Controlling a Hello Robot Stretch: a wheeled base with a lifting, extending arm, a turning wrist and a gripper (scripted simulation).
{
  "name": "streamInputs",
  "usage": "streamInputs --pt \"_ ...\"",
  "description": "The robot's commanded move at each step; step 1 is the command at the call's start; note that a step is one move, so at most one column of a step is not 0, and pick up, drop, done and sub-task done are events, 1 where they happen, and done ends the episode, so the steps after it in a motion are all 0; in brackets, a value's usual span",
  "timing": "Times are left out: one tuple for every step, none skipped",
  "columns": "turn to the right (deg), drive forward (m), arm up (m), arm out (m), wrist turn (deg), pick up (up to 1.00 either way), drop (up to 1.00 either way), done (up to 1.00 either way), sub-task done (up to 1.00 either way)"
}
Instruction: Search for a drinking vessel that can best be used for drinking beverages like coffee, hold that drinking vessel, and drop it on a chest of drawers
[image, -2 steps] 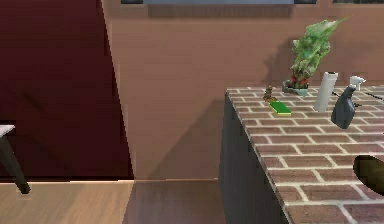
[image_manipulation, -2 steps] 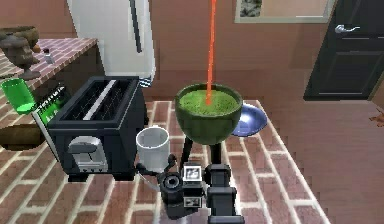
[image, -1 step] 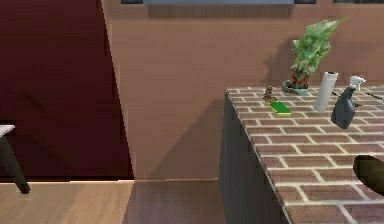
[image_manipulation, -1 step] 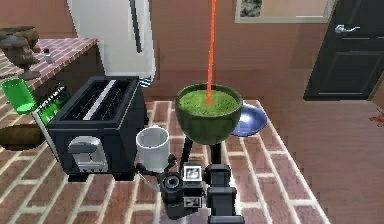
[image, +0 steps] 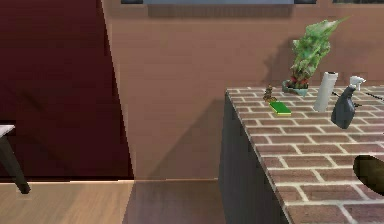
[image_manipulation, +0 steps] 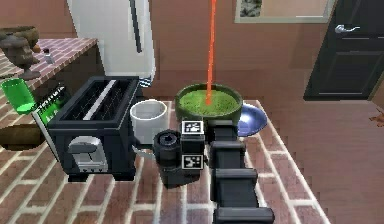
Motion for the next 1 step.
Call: streamInputs --pt "0.0 0.00 0.06 0.00 0.0 0.00 0.00 0.00 0.00"
